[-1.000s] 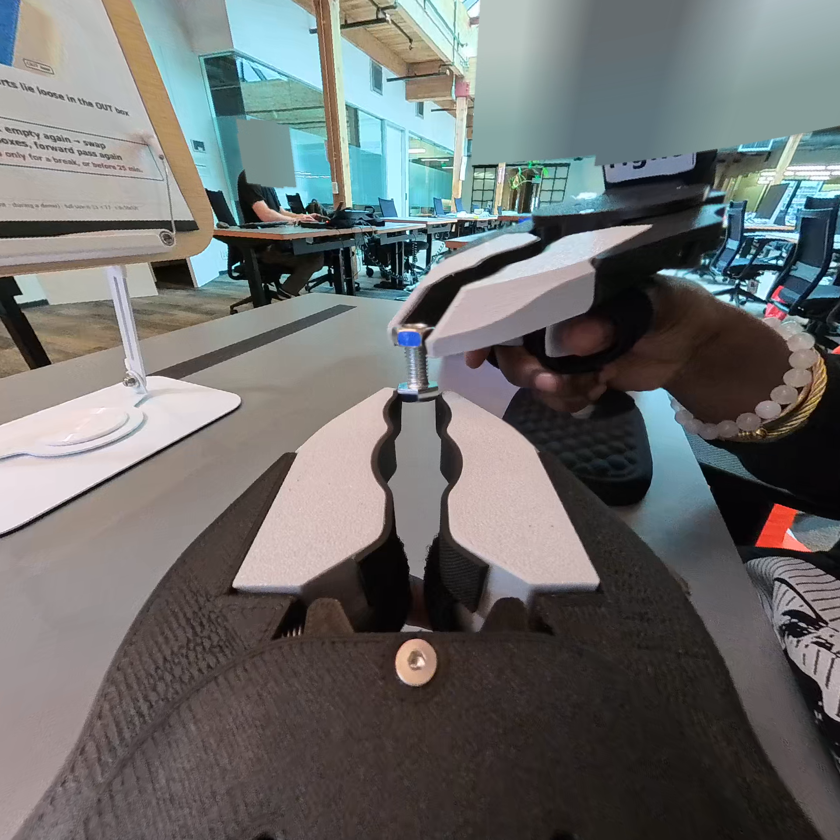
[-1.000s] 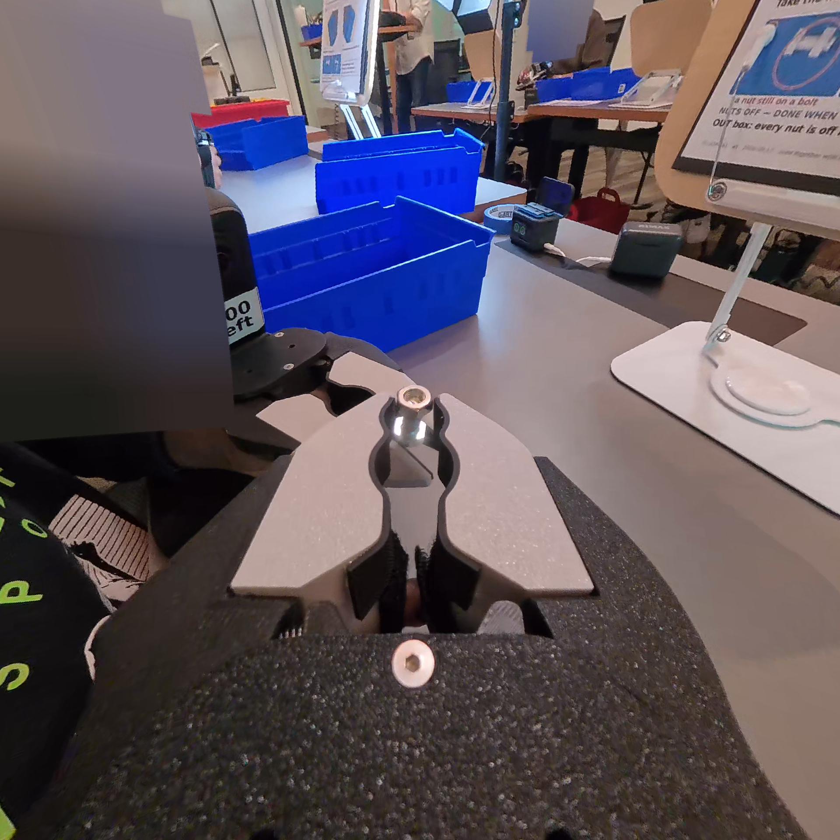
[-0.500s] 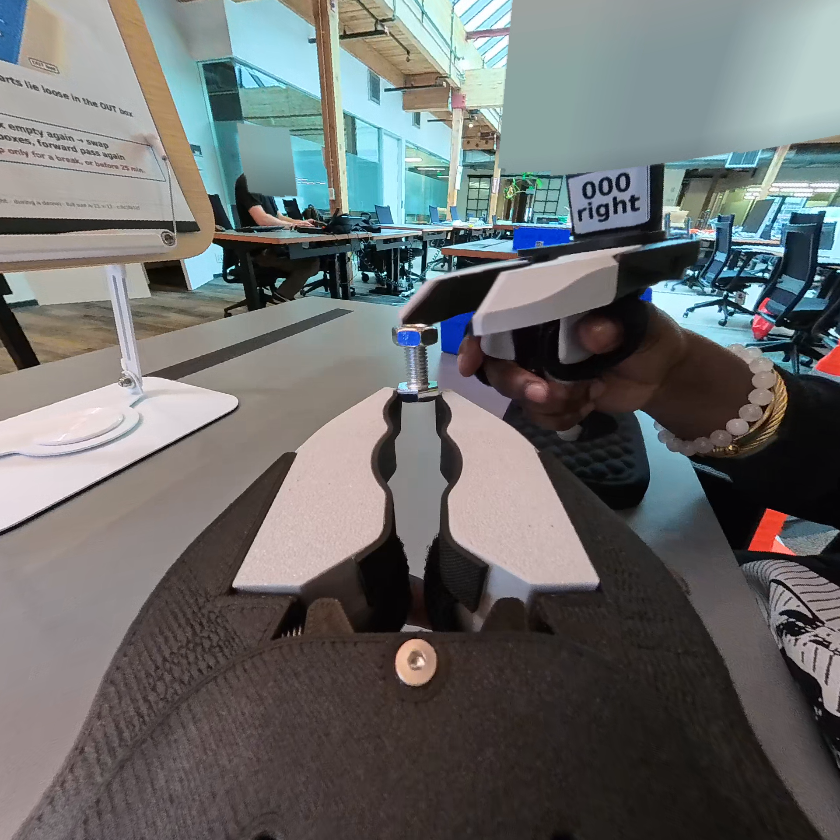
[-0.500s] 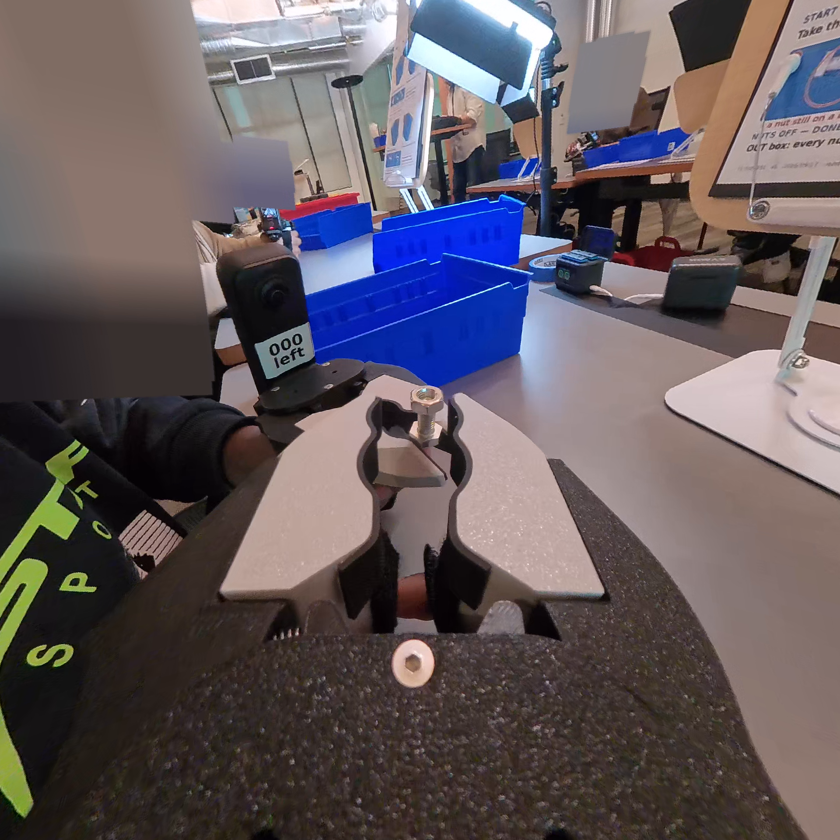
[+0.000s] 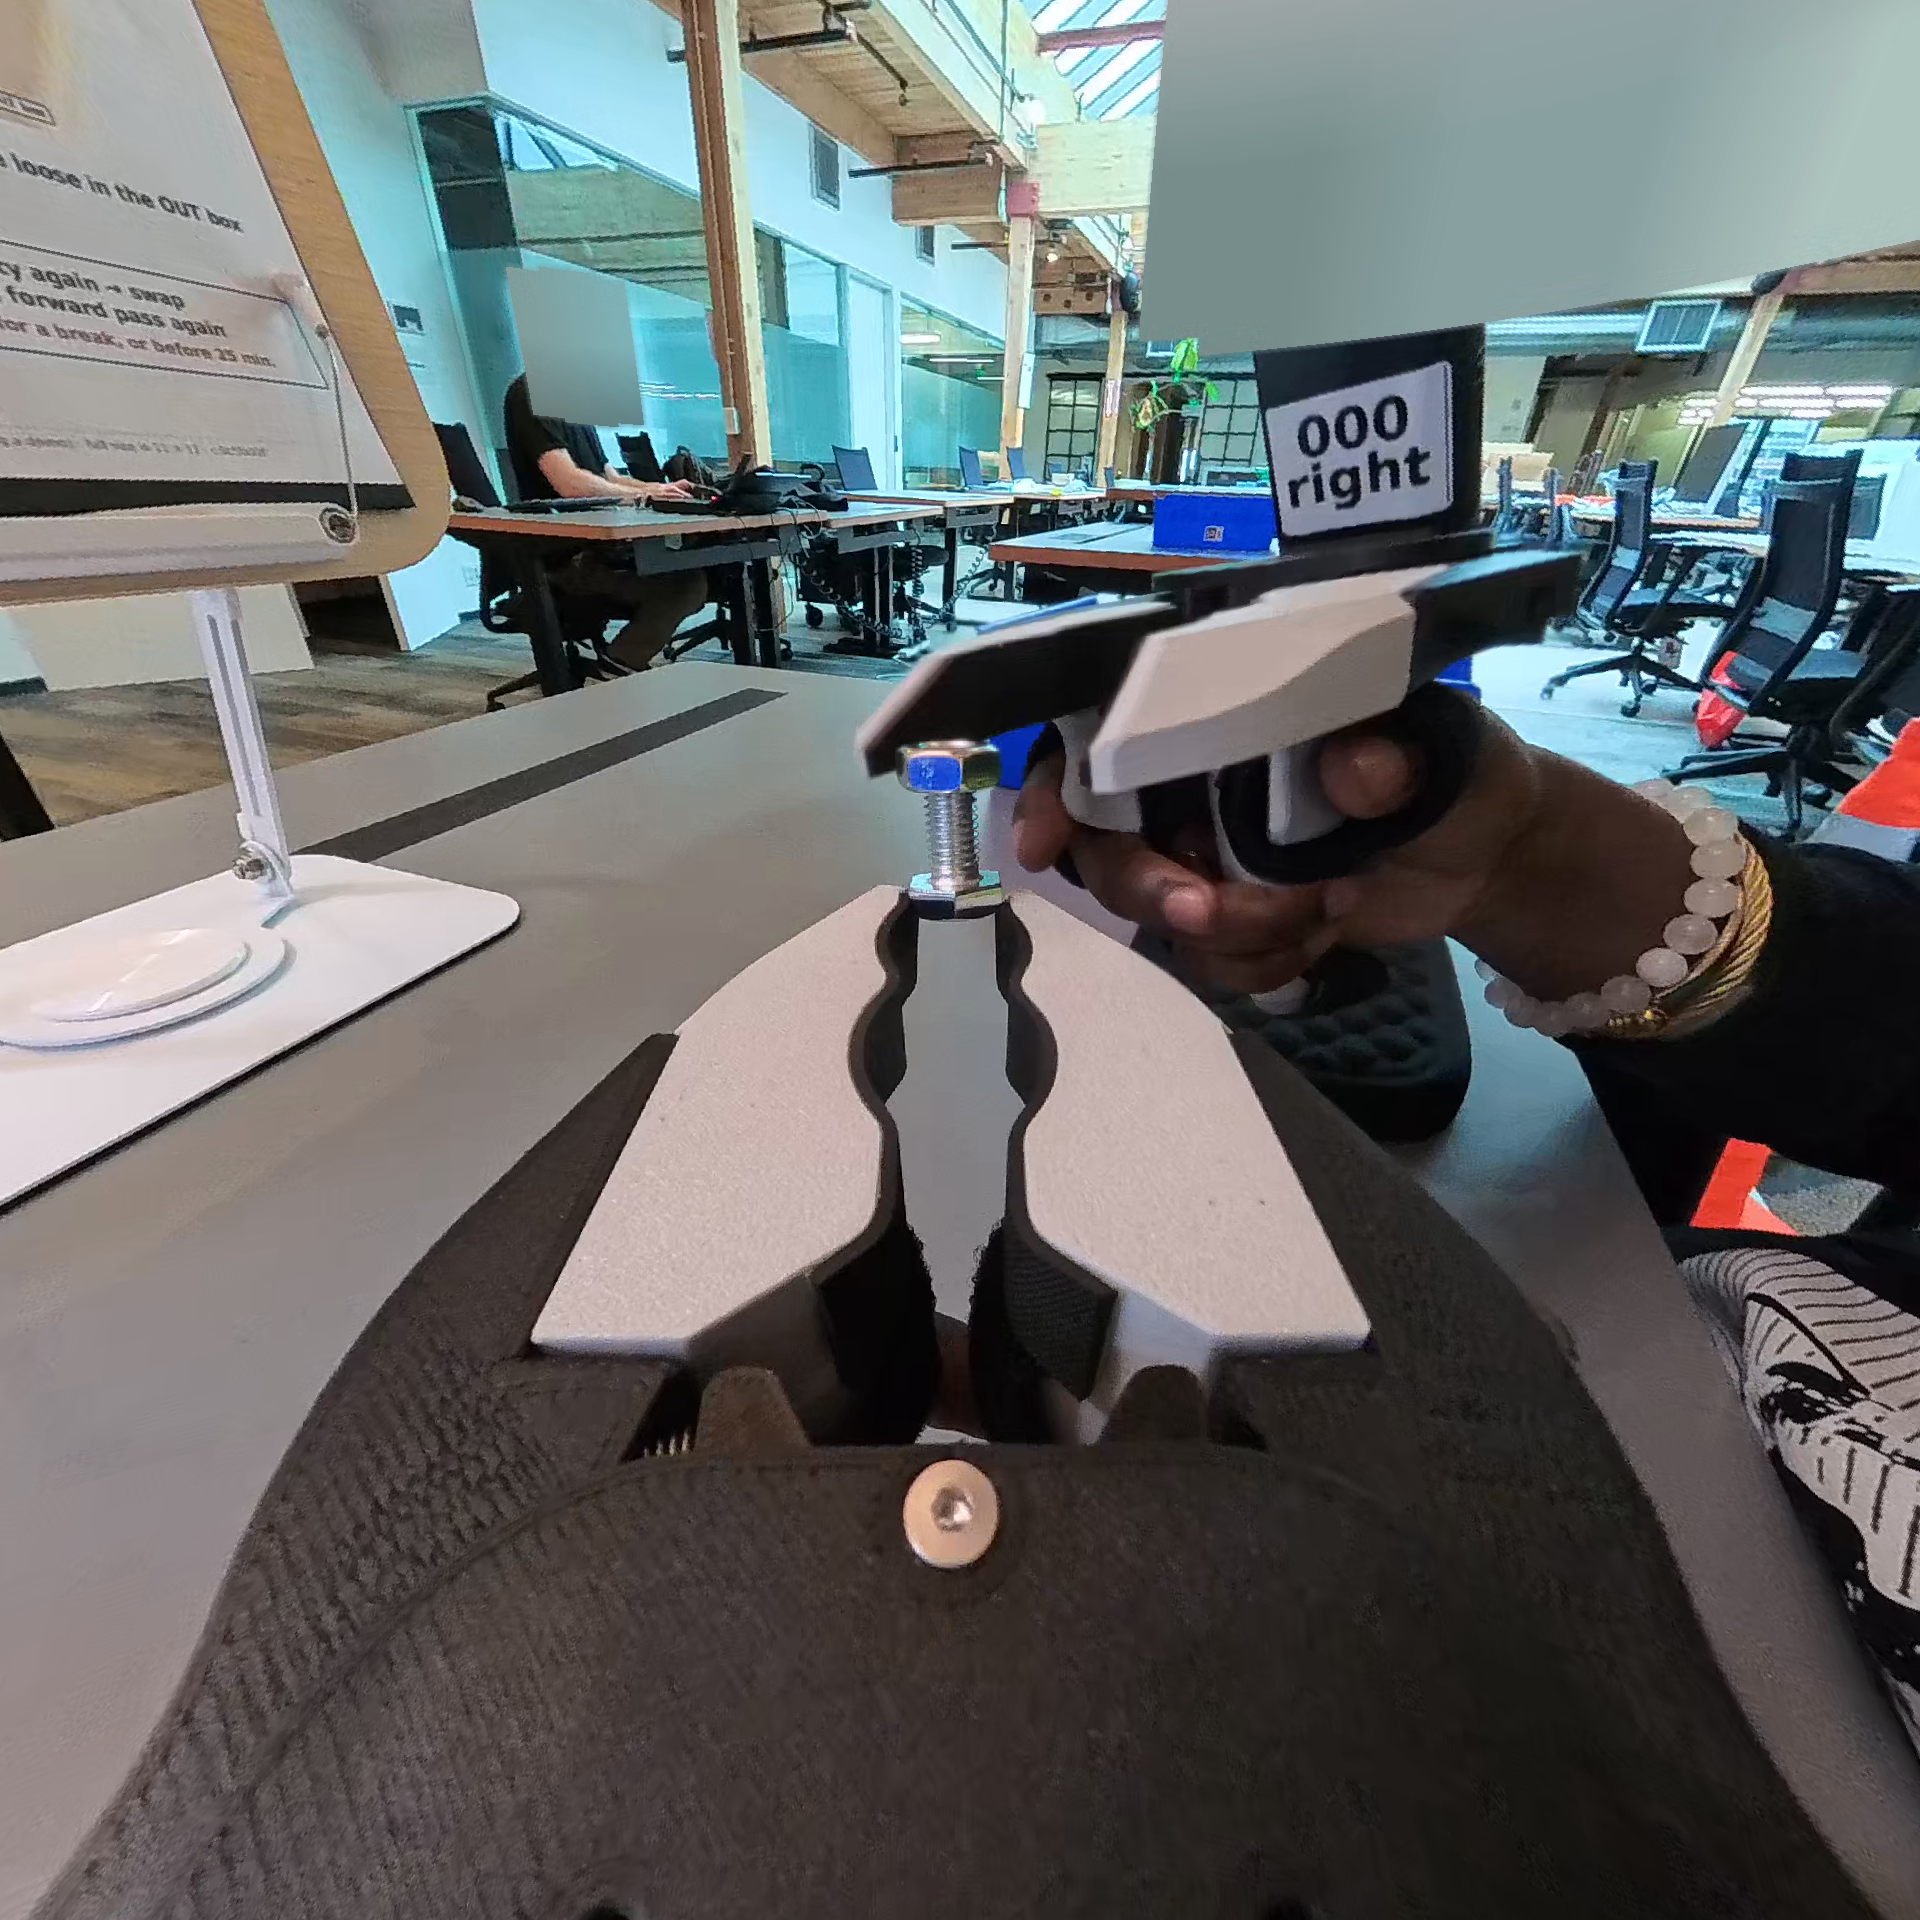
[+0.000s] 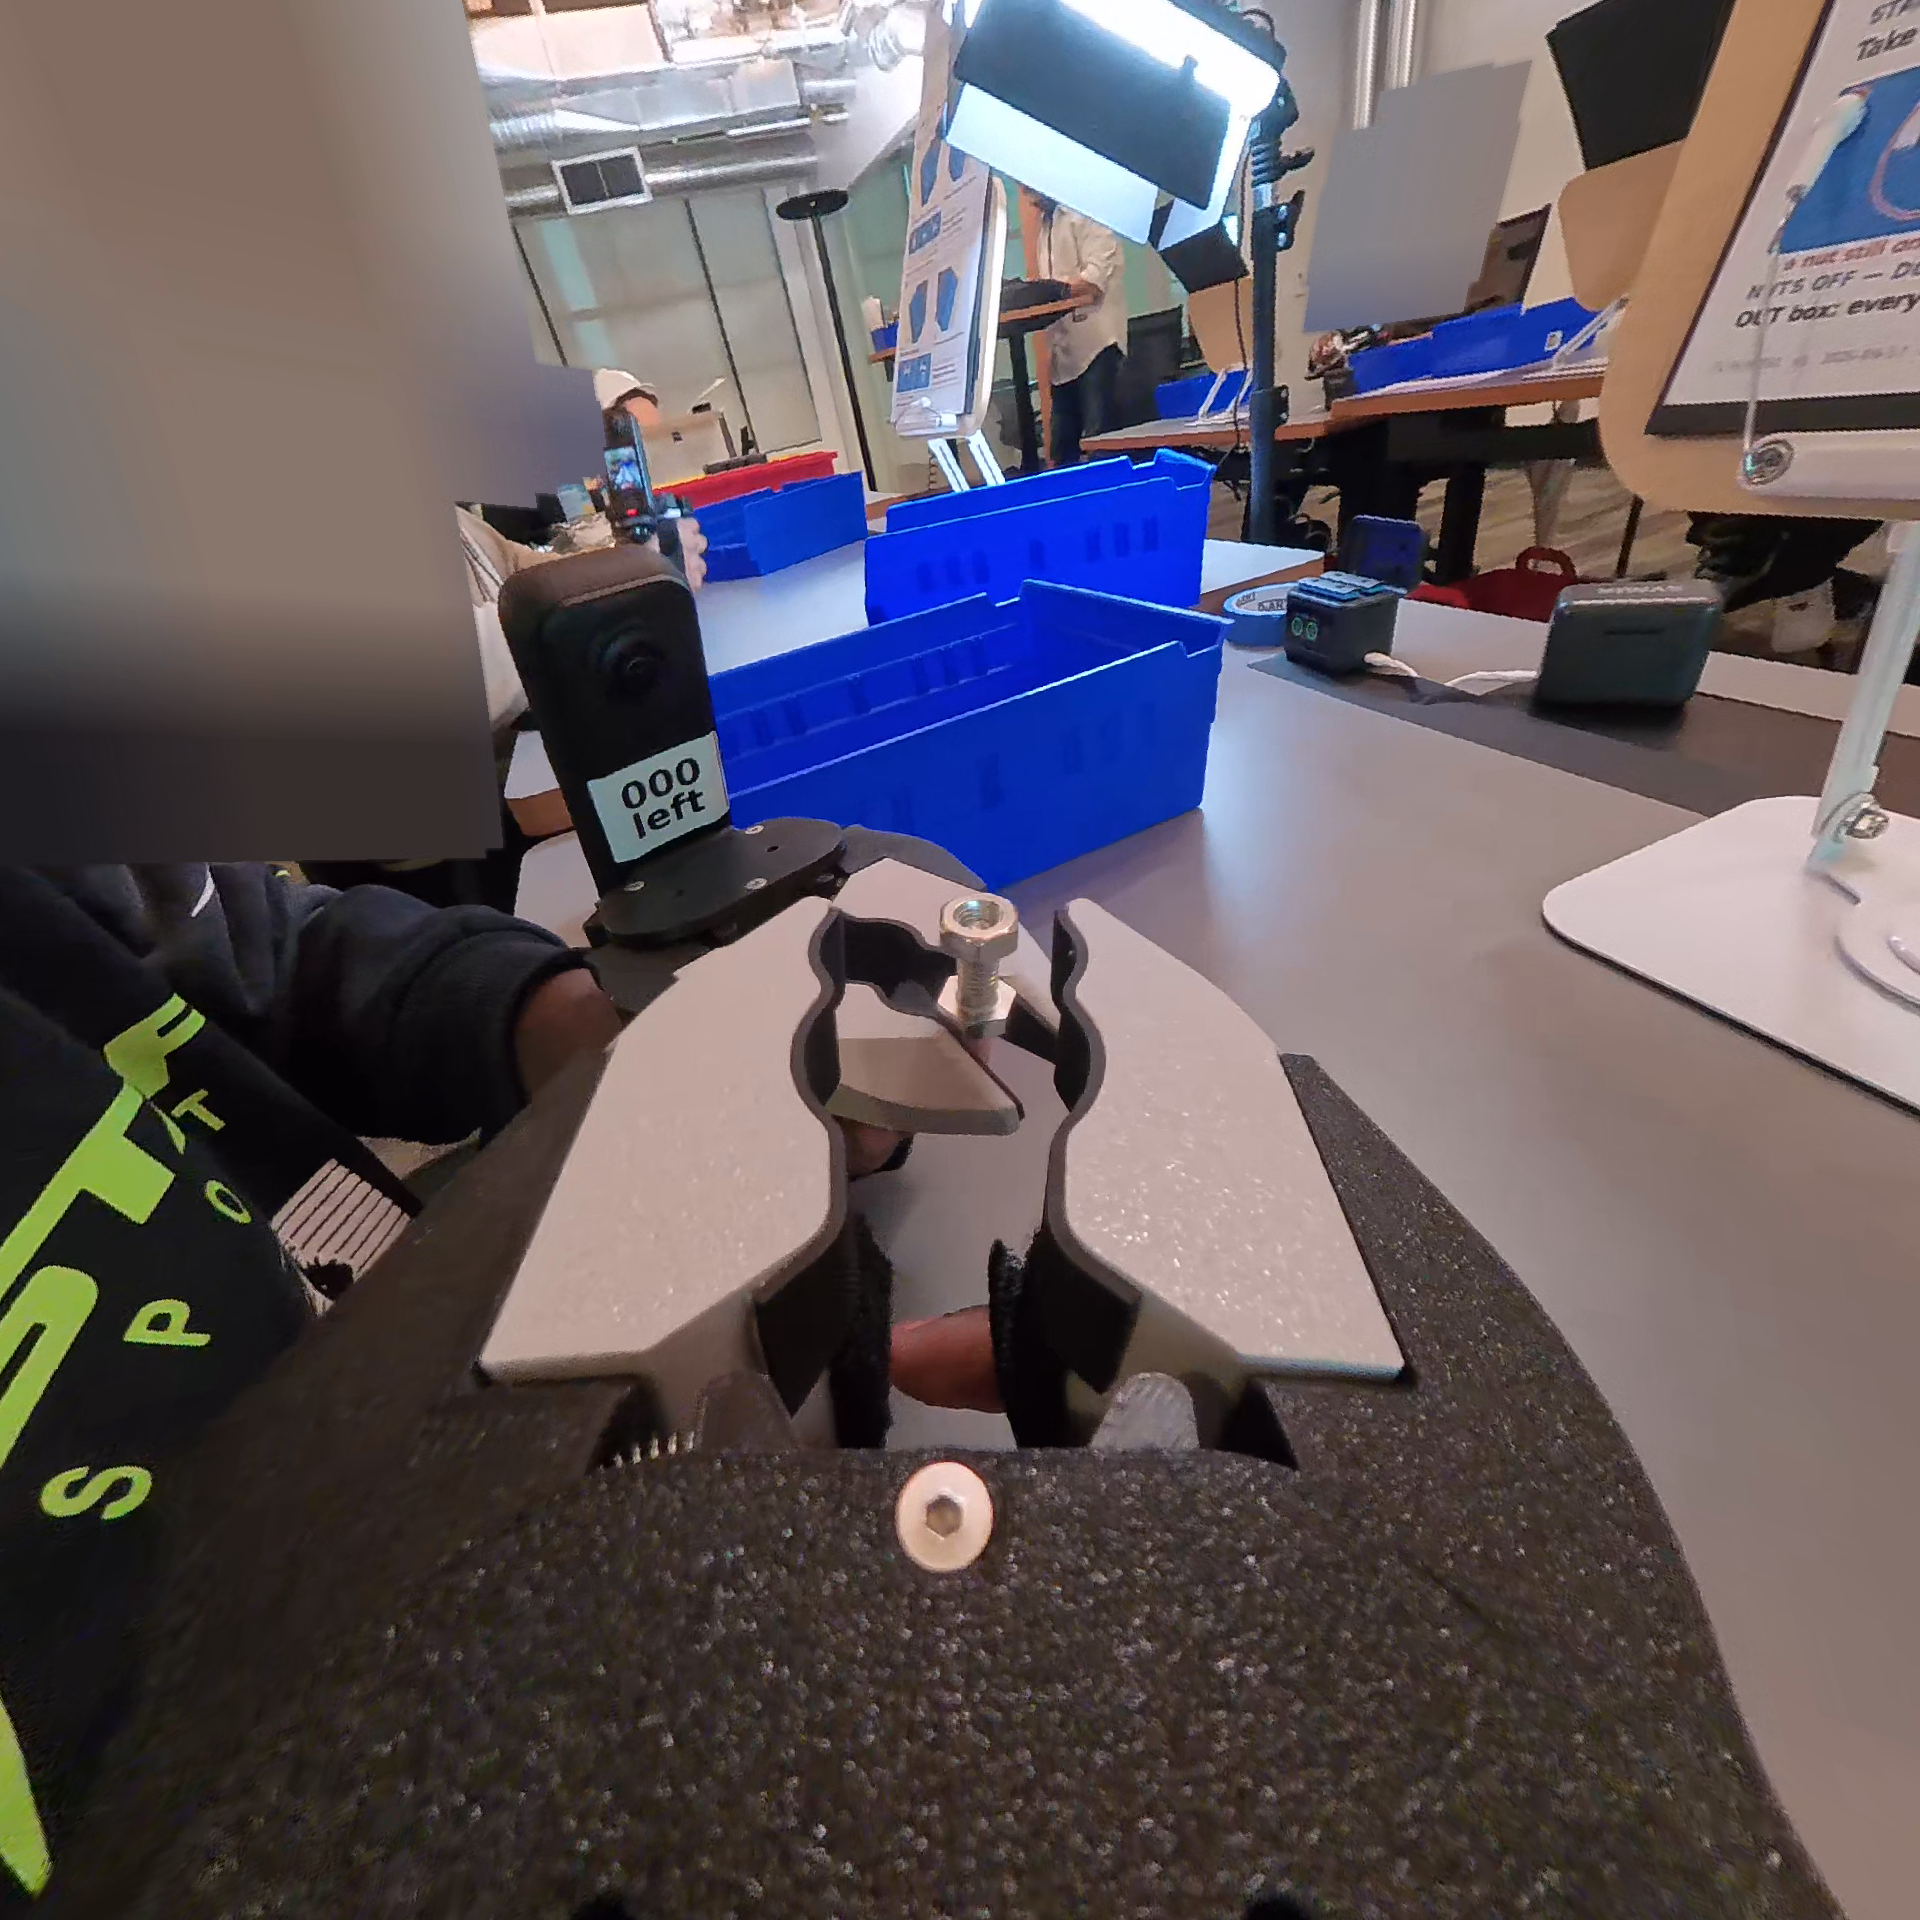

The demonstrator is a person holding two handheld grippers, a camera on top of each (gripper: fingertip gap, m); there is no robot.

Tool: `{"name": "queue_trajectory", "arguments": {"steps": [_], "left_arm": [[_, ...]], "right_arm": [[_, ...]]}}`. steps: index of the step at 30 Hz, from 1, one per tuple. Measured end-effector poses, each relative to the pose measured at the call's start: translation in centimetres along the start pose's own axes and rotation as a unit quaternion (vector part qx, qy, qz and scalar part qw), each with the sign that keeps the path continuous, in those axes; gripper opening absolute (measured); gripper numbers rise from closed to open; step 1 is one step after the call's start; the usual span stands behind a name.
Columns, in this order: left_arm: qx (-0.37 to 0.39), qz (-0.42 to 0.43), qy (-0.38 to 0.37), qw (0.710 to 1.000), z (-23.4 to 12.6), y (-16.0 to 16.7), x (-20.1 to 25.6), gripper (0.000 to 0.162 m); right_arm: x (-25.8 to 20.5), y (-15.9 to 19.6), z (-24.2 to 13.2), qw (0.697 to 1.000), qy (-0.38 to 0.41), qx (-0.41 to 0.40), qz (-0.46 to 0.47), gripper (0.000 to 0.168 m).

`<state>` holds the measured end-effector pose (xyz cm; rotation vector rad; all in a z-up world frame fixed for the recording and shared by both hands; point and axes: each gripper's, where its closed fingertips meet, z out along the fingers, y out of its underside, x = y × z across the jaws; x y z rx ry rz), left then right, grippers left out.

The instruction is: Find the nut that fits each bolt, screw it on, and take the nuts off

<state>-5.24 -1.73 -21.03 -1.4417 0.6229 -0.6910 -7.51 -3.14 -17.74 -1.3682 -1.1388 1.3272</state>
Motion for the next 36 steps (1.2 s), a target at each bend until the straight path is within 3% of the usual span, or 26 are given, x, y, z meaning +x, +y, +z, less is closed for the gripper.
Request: {"name": "queue_trajectory", "arguments": {"steps": [10,18,28,33,36], "left_arm": [[0.002,-0.004,-0.007,1.0,-0.1,-0.1,-0.4,0.015],[-0.006,-0.001,0.006,1.0,0.1,0.2,0.1,0.015],[-0.002,-0.005,-0.005,1.0,0.0,0.0,-0.4,0.015],[-0.006,-0.004,0.017,1.0,0.2,0.2,0.3,0.015],[-0.011,-0.003,0.017,1.0,0.2,0.4,0.3,0.015]], "right_arm": [[-0.4,0.6,-0.8,1.0,0.006,-0.006,-0.005,0.027],[-0.2,0.1,0.1,1.0,0.0,0.011,-0.01,0.043],[-0.5,-0.1,-1.1,1.0,0.008,0.022,-0.016,0.027],[-0.1,0.0,-0.3,1.0,-0.003,0.022,0.001,0.043],[-0.4,0.3,0.1,1.0,-0.007,0.014,-0.014,0.044]]}}
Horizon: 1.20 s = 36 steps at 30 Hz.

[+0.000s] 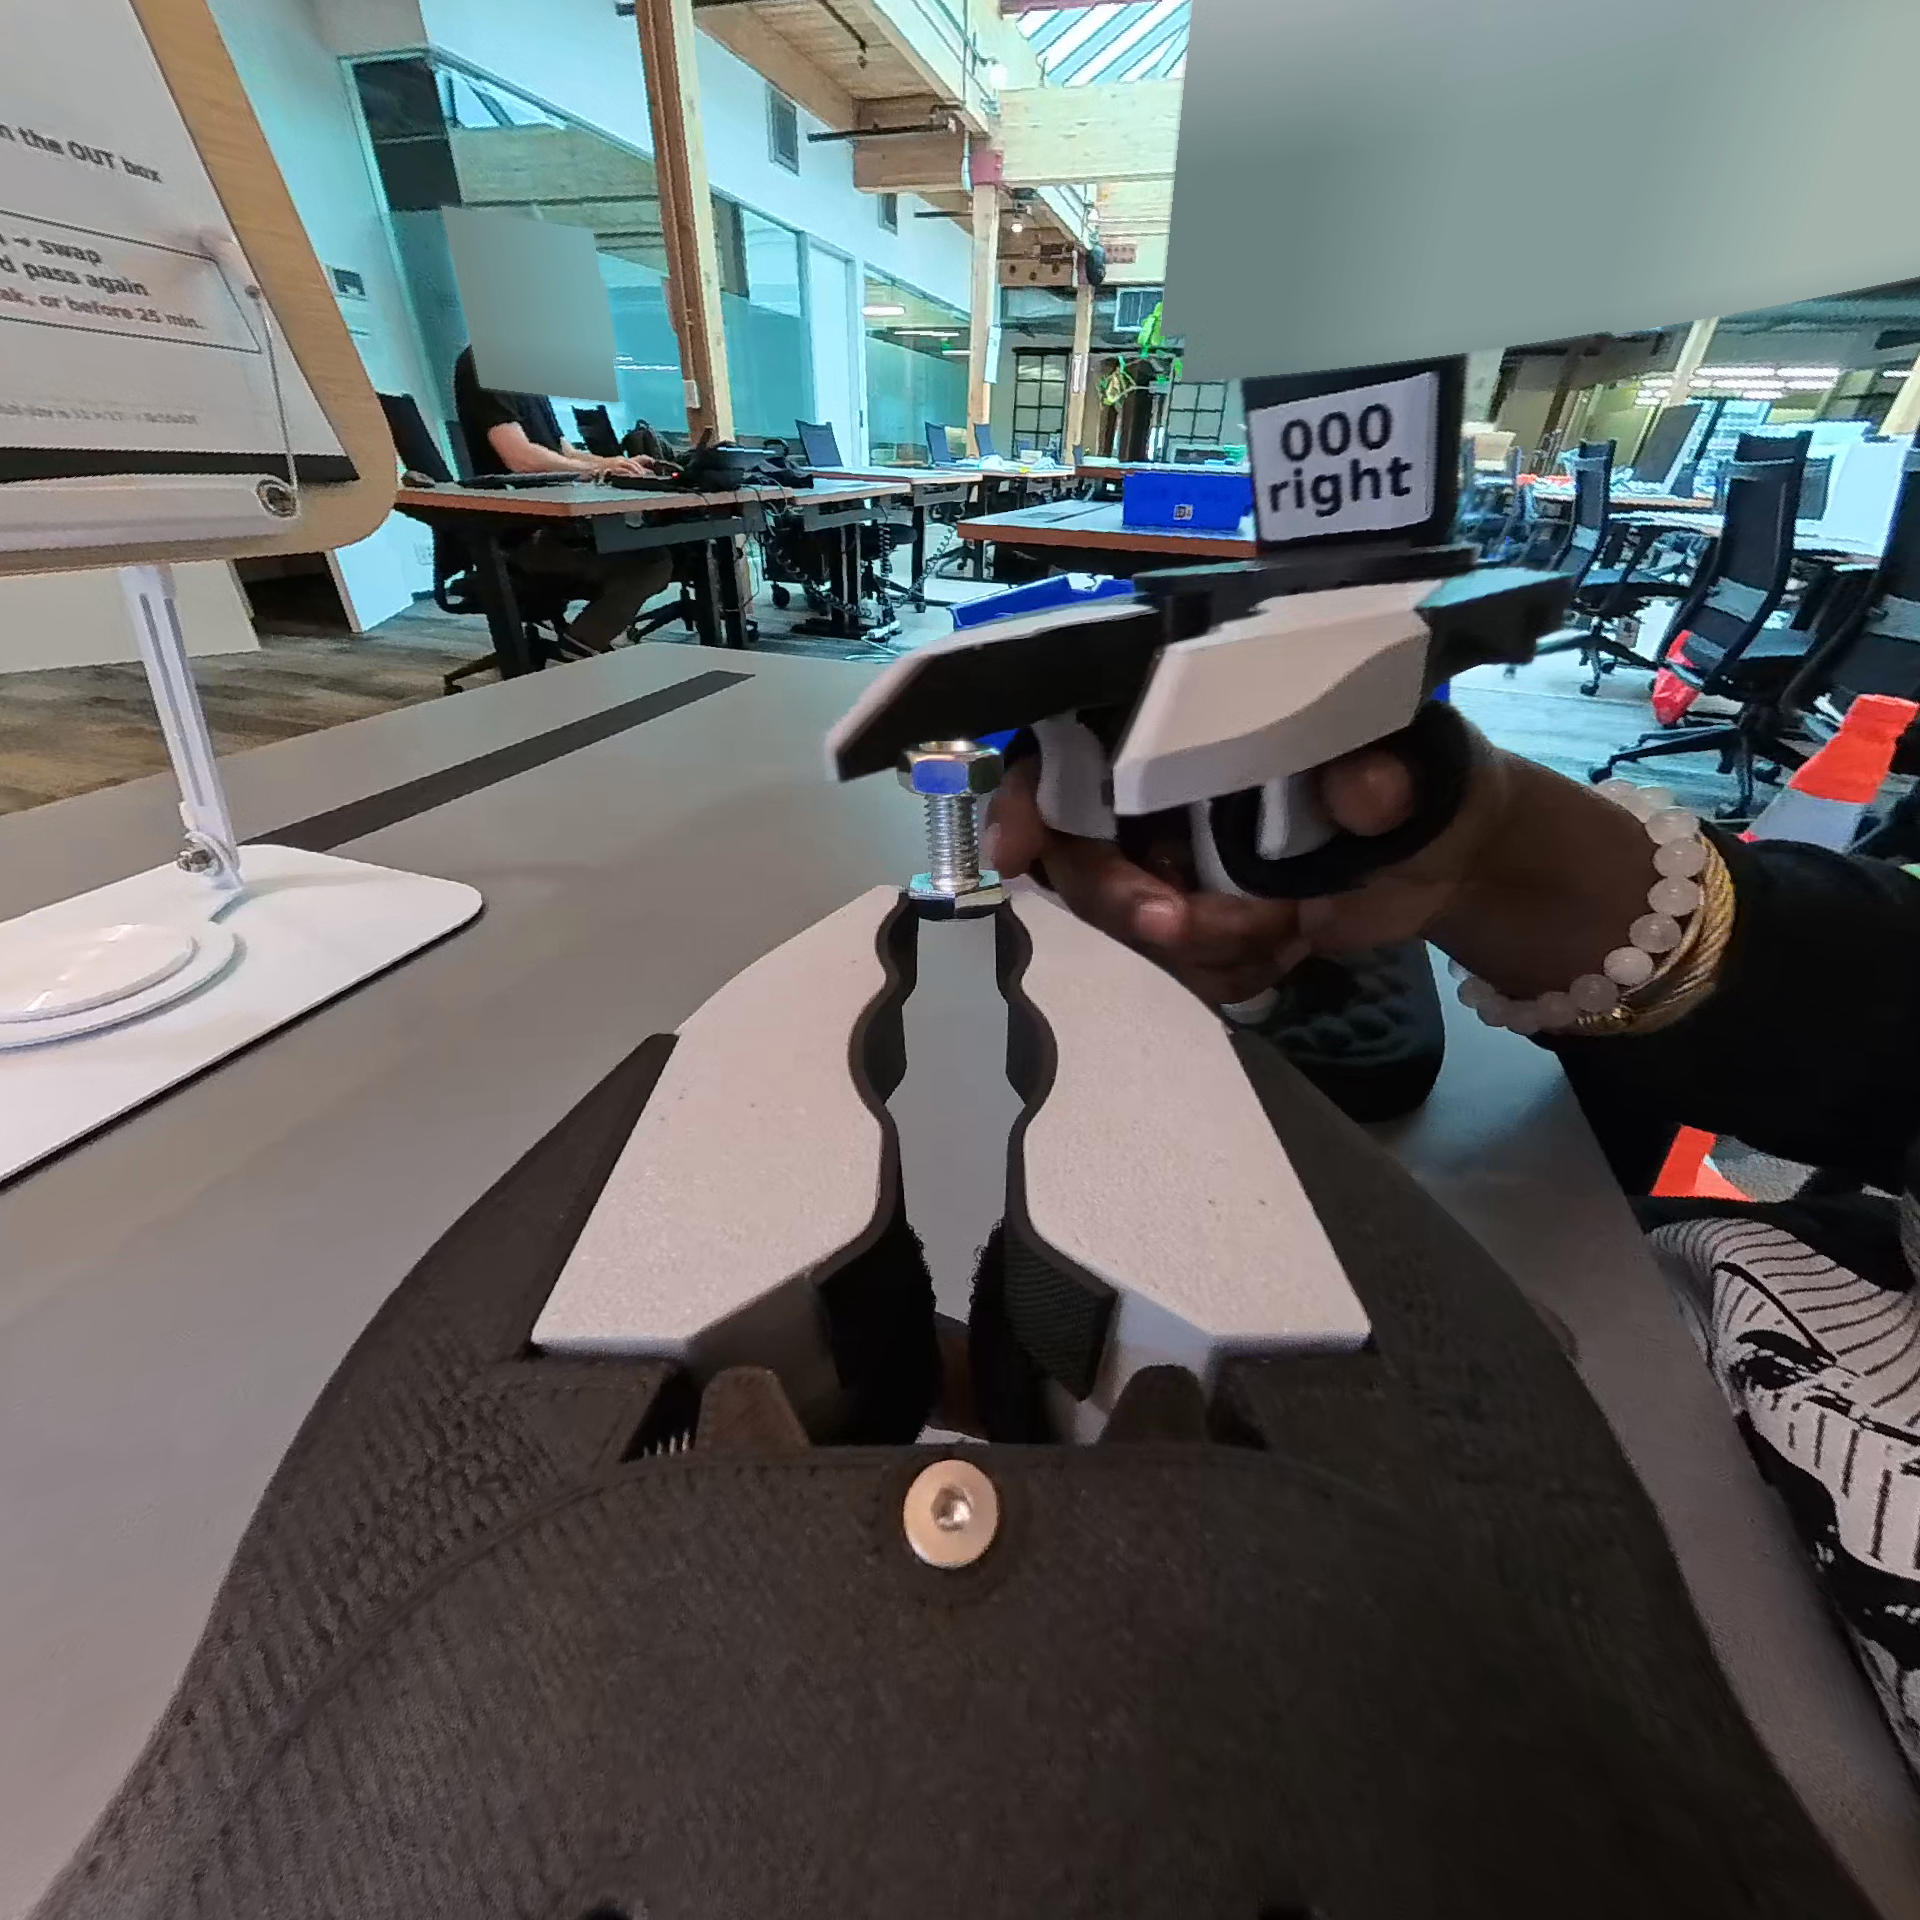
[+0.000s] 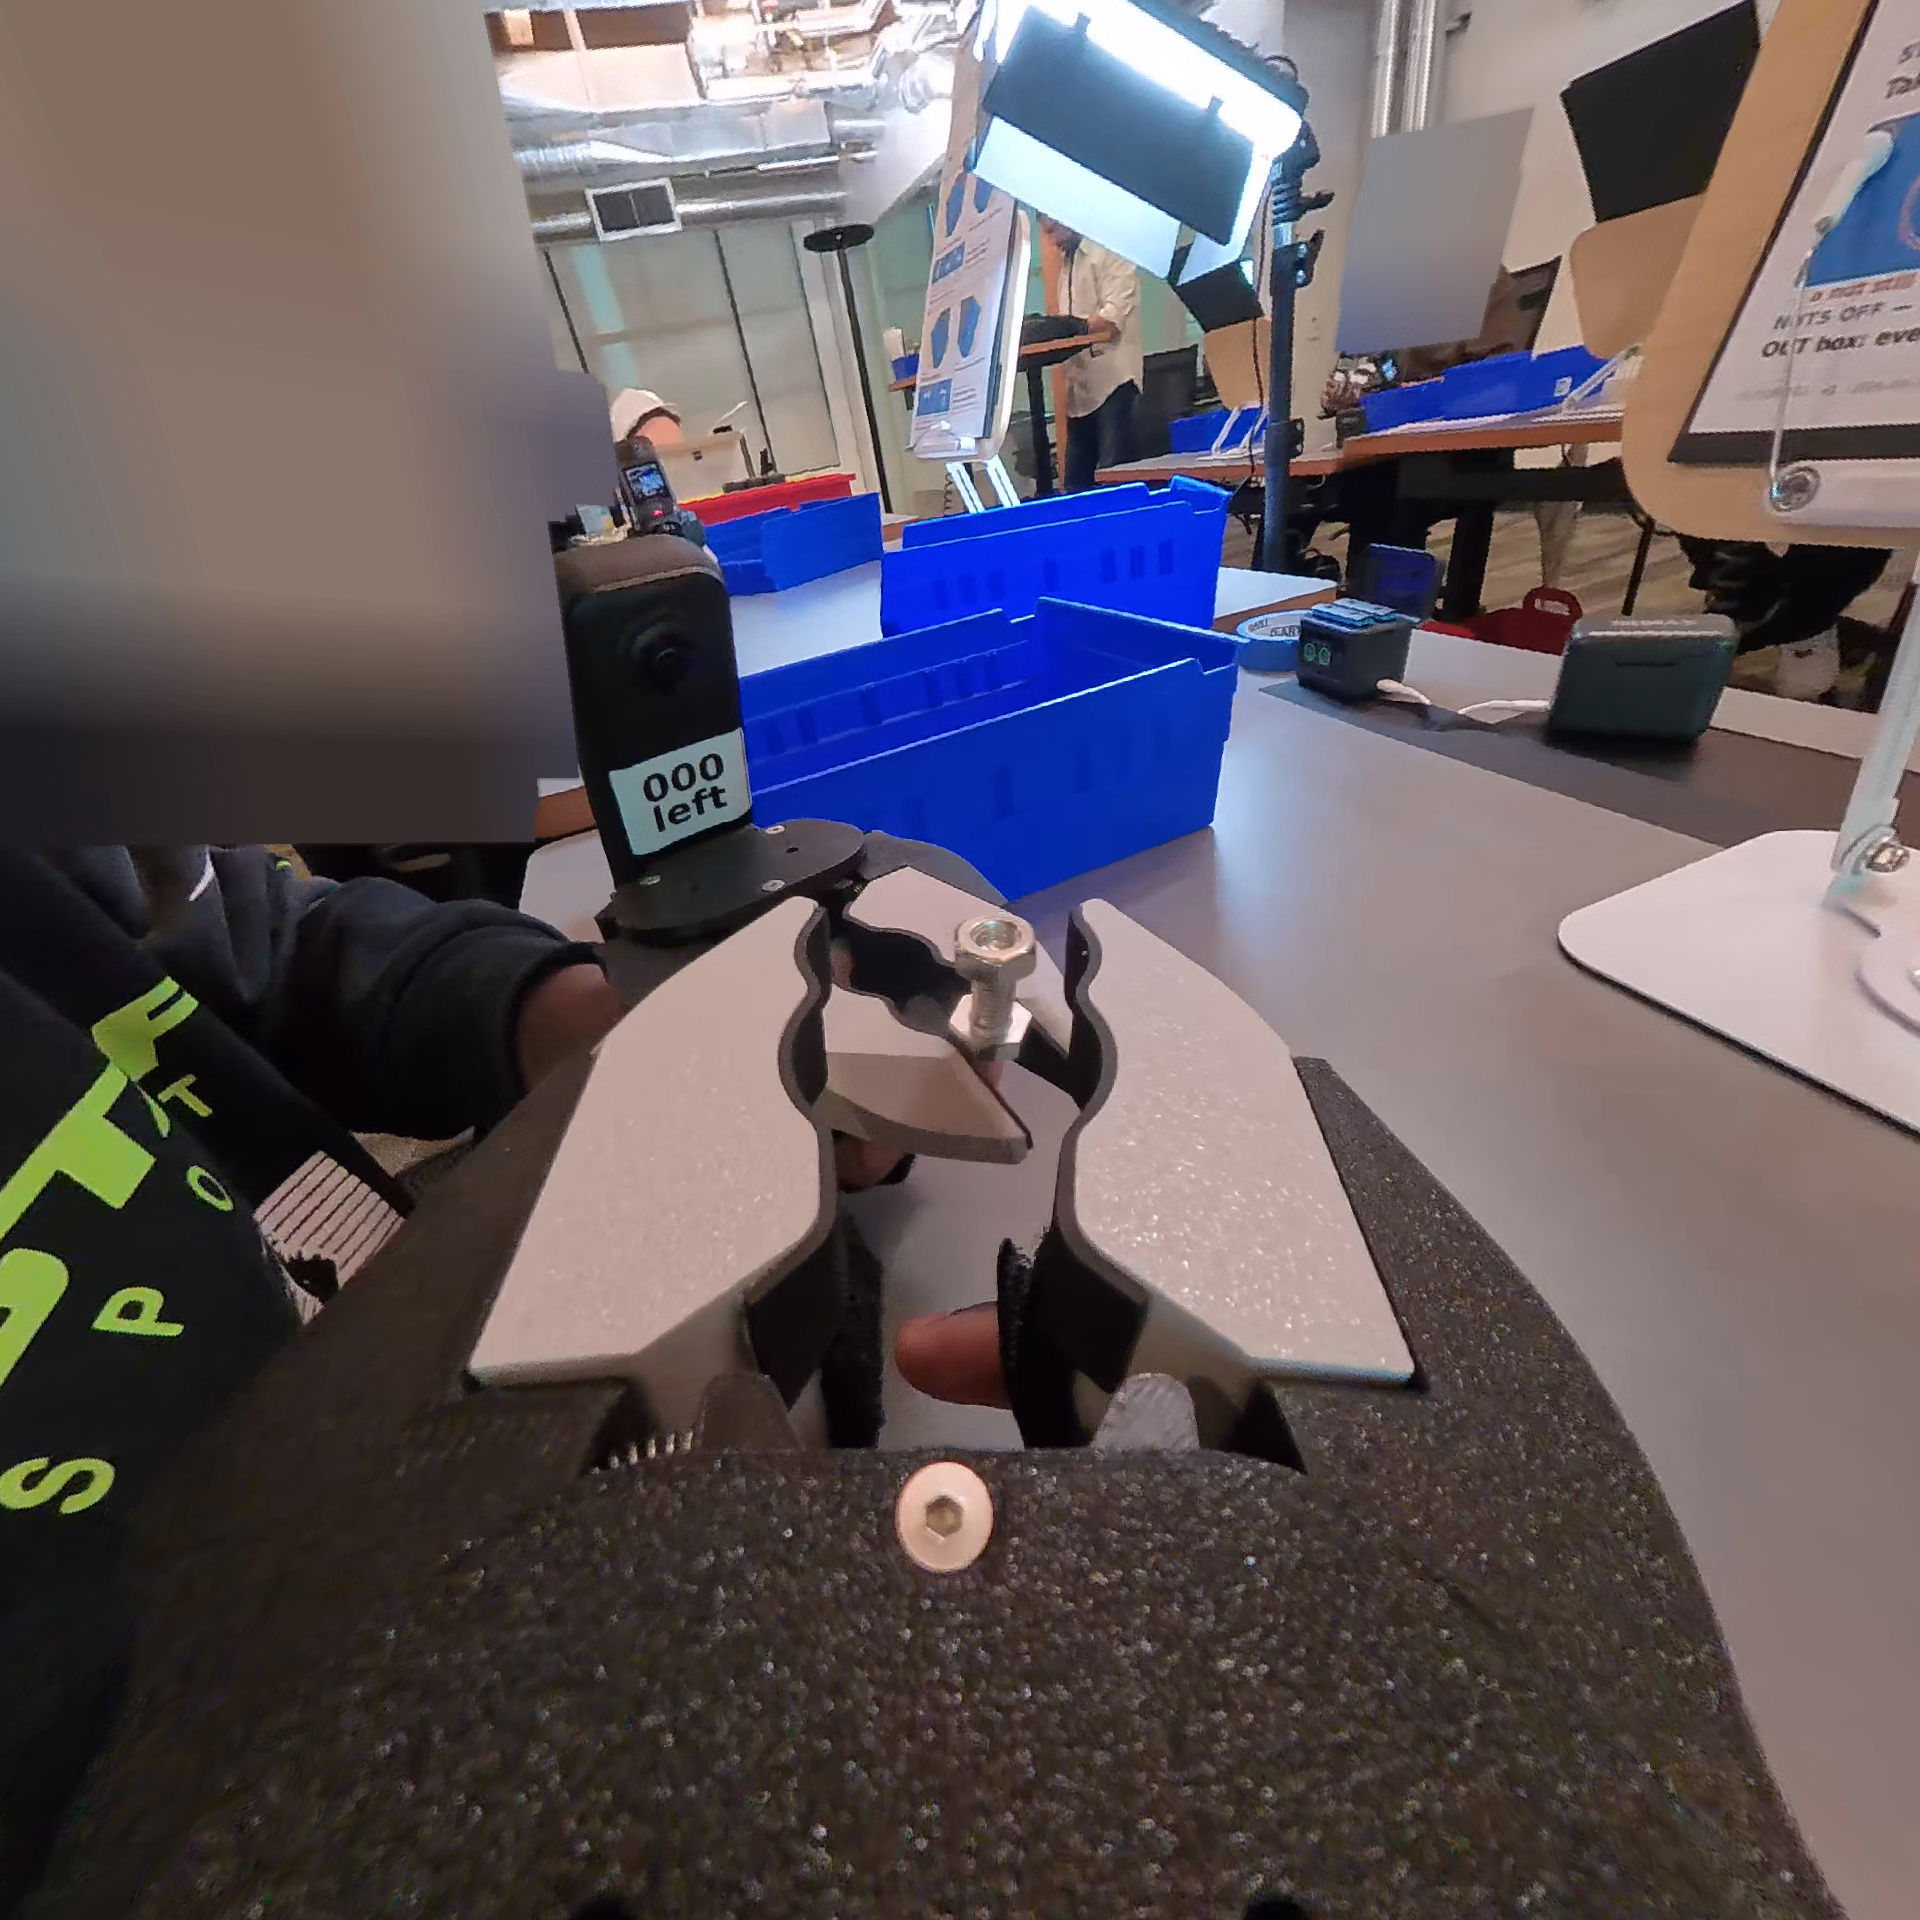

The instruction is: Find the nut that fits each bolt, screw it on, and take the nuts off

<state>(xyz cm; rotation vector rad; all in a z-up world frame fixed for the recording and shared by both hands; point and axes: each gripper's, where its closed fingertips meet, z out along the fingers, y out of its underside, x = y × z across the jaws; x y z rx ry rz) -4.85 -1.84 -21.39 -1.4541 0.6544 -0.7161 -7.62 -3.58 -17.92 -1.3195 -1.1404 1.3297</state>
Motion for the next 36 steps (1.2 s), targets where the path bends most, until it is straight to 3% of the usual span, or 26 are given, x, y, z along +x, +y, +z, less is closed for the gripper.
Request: {"name": "queue_trajectory", "arguments": {"steps": [8,13,15,17,30,32,34,36], "left_arm": [[0.004,-0.02,-0.011,1.0,-0.2,-0.1,-0.7,0.015],[0.012,-0.026,0.021,0.999,-0.1,-0.3,0.3,0.015],[0.011,-0.03,0.031,0.999,0.0,-0.2,0.6,0.015],[0.008,-0.027,0.023,0.999,0.0,-0.1,0.4,0.015],[-0.005,0.037,-0.075,0.996,-0.3,0.0,-1.6,0.014],[0.006,0.025,-0.051,0.998,-0.3,-0.3,-1.1,0.014],[0.032,0.003,0.018,0.999,-0.3,-1.0,0.7,0.014],[0.06,-0.04,0.101,0.992,-0.4,-1.9,2.9,0.014]], "right_arm": [[-0.1,-0.2,-1.4,1.0,0.009,0.011,-0.008,0.024],[0.6,-0.2,-0.6,1.0,0.002,0.013,0.0,0.035],[0.5,0.1,-0.2,1.0,-0.01,0.003,-0.007,0.027],[0.9,0.2,-0.2,1.0,0.01,-0.001,-0.018,0.015],[2.2,0.2,0.5,0.98,0.188,0.061,0.026,0.015],[1.7,0.1,0.7,0.987,0.153,0.047,-0.002,0.017],[0.1,0.0,0.6,0.998,0.045,0.031,-0.018,0.038],[-1.2,-0.3,-0.4,0.997,-0.074,0.012,-0.012,0.042]]}}
